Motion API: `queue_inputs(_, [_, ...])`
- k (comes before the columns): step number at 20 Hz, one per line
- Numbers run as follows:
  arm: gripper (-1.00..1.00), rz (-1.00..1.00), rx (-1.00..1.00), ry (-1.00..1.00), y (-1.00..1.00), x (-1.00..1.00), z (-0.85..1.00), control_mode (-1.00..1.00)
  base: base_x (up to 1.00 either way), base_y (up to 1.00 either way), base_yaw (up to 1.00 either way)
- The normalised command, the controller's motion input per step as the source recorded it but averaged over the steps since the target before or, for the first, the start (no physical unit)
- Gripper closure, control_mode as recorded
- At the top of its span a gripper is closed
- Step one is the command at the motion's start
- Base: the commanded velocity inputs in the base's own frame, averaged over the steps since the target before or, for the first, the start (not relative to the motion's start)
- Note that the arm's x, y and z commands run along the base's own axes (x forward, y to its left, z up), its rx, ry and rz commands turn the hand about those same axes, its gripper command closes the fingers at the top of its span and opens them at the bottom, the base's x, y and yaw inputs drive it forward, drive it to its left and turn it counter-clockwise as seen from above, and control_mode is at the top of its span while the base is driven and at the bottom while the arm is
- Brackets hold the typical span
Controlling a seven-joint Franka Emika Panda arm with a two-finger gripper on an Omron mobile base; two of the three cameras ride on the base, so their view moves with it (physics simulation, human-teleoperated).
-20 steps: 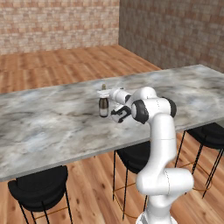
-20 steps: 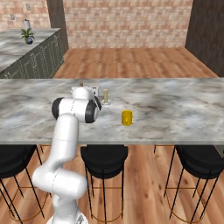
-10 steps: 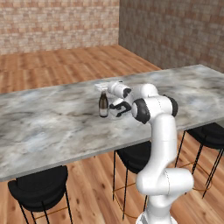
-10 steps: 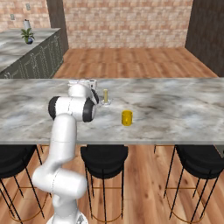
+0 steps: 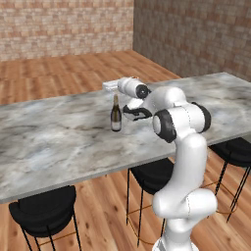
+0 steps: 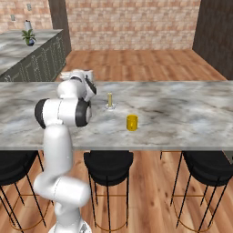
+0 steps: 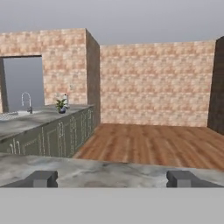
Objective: Open the cabinet directly in front. Then move the wine and the mug to the dining counter with the candle on it.
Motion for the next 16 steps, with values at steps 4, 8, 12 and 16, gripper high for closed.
queue_inputs(4, [-1.00, 0.00, -0.07, -0.02, -0.72, -1.00, 0.78, -1.00, 0.00, 0.00, 0.00])
queue_inputs(8, [-1.00, 0.00, 0.02, -0.29, -1.00, -1.00, 0.12, -1.00, 0.00, 0.00, 0.00])
queue_inputs(12, [-1.00, 0.00, 0.13, -0.56, -0.96, -1.00, 0.00, -1.00, 0.00, 0.00, 0.00])
queue_inputs(16, [-1.00, 0.00, 0.15, -0.64, -0.94, -1.00, 0.03, -1.00, 0.00, 0.00, 0.00])
